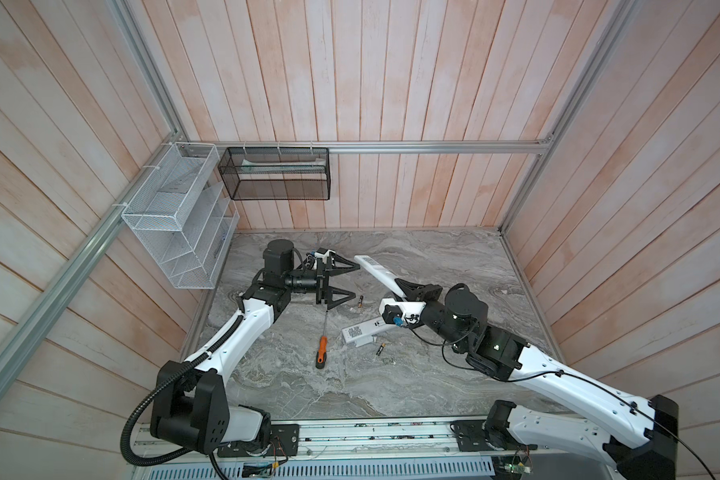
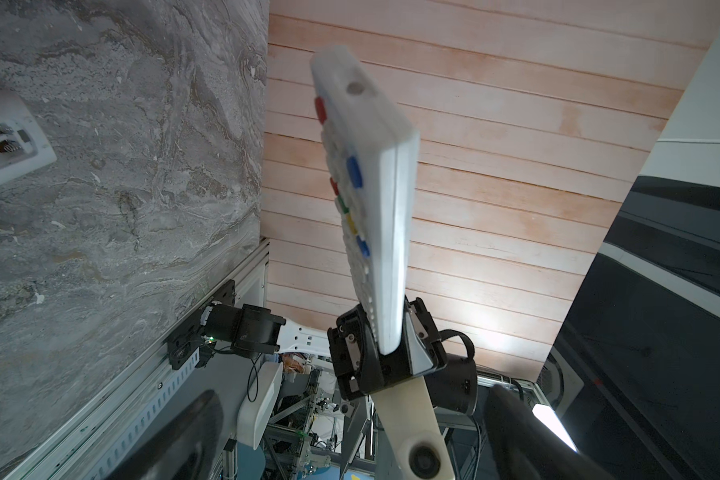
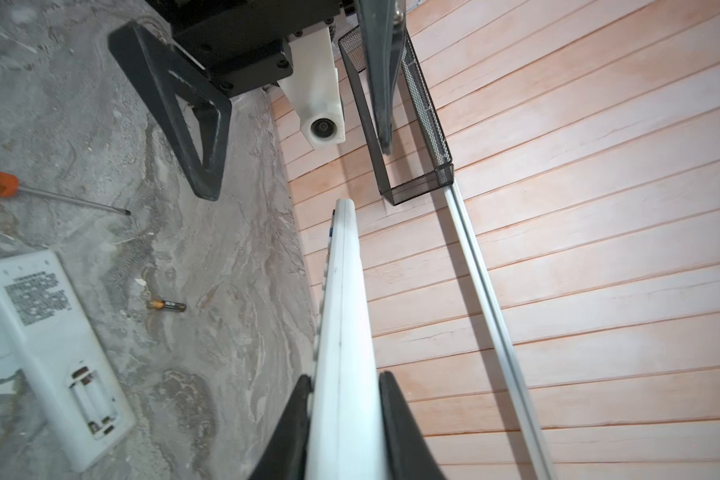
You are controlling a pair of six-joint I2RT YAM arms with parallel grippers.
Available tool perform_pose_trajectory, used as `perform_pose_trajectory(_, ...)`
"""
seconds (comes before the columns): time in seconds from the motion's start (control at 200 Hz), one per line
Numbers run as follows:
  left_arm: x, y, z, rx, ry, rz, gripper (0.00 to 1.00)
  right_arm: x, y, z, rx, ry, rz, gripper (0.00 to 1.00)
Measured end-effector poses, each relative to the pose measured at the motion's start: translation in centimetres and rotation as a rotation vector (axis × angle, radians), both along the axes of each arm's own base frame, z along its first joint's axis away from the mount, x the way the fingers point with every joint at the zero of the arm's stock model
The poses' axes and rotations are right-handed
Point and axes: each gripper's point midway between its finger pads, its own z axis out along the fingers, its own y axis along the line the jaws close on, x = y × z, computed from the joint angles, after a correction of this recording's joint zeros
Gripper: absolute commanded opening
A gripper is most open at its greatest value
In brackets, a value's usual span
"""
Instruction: Unload the batteries from the remote control
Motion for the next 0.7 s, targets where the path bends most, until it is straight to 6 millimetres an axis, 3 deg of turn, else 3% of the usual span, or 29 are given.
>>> perform_pose_trajectory(0.34,1.1,-0.2,0.1,-0.009,0.044,0.016,1.00,-2.2,2.2,-0.7,-0.181,-0.130,0.066,0.00)
perform_pose_trajectory(0.42,1.6,-0.4,-0.1,-0.005,0.052,0.020,0.90,-2.3,2.5,-0.7,-0.199,-0.143,0.069,0.00)
perform_pose_trajectory(0.595,2.0,-0.4,-0.6,0.004,0.069,0.033,0.55,-2.9,3.0,-0.7,-0.210,-0.152,0.076,0.00)
perform_pose_trajectory(0.7,2.3,-0.4,-0.9,0.006,0.078,0.037,0.53,-3.1,3.2,-0.9,-0.218,-0.152,0.080,0.00)
